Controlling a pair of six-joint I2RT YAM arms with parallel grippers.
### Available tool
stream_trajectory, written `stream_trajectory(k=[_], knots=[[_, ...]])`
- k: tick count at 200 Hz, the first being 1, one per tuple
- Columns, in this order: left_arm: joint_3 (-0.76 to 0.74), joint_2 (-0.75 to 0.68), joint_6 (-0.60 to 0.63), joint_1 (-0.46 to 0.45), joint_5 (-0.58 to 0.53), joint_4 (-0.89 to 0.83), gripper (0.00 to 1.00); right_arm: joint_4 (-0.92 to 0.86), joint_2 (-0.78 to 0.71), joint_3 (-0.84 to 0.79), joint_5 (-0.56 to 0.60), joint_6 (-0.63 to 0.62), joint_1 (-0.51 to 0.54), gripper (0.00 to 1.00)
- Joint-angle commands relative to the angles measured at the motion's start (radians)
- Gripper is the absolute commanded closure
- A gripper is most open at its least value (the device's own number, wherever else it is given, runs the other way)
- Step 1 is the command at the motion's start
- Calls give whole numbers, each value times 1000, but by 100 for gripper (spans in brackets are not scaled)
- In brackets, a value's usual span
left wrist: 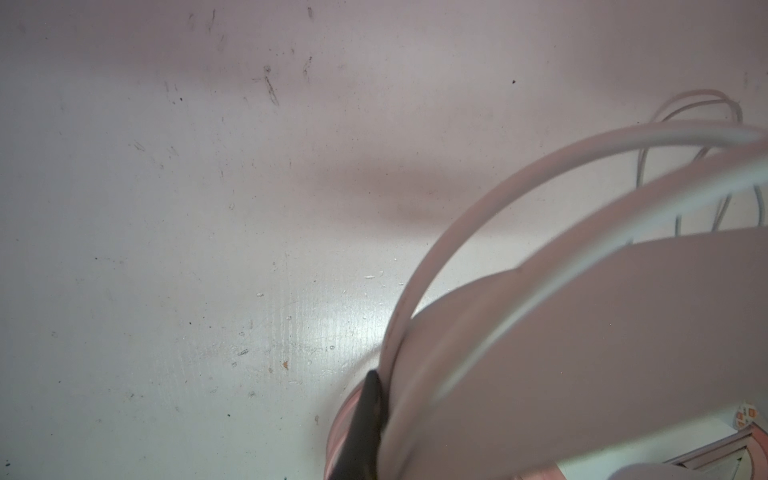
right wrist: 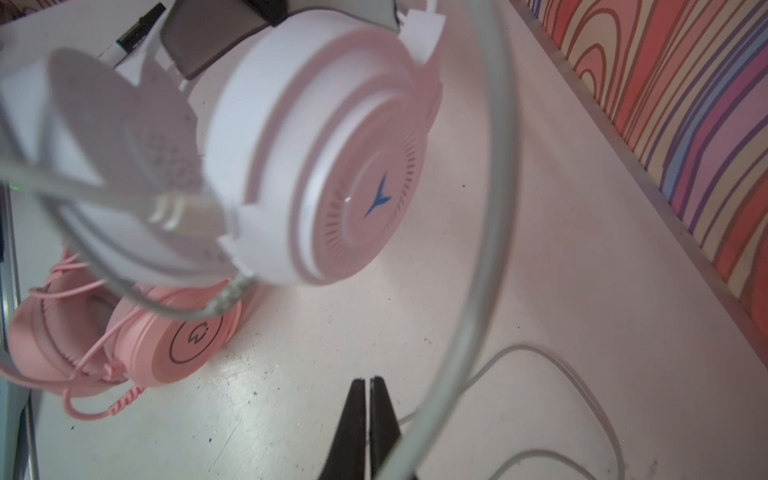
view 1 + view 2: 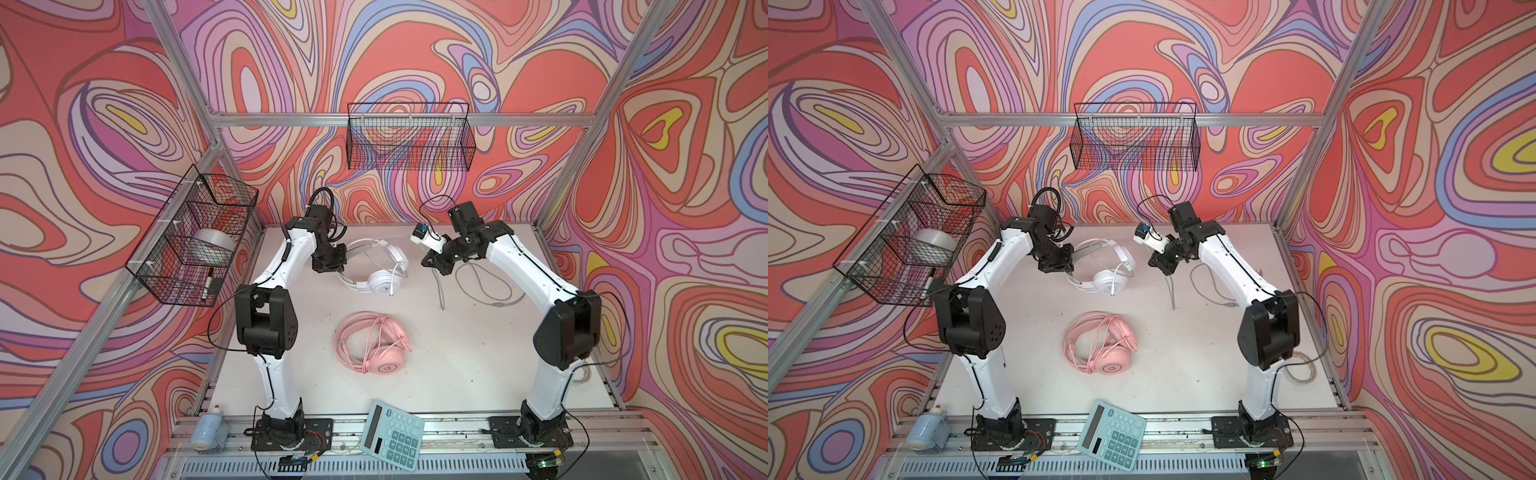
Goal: Wrap the headphones
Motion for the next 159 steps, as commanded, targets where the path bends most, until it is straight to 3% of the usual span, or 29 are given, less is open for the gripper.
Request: stream_trajectory(k=[1, 21, 48, 104, 159], knots=[[-7, -69, 44, -5, 65, 5, 100, -59, 121, 132, -70, 118, -11, 100], [-14, -86, 63, -6, 80, 7, 100, -65, 213, 214, -91, 221, -25, 100], [-29, -111, 76, -6, 95, 17, 100, -1, 255, 195, -104, 336, -49, 100], [-34, -149, -34, 1, 138, 78, 100, 192, 224, -32, -202, 439, -70, 100], [8, -162, -156, 1, 175, 130, 100, 514, 169, -301, -246, 592, -69, 97]])
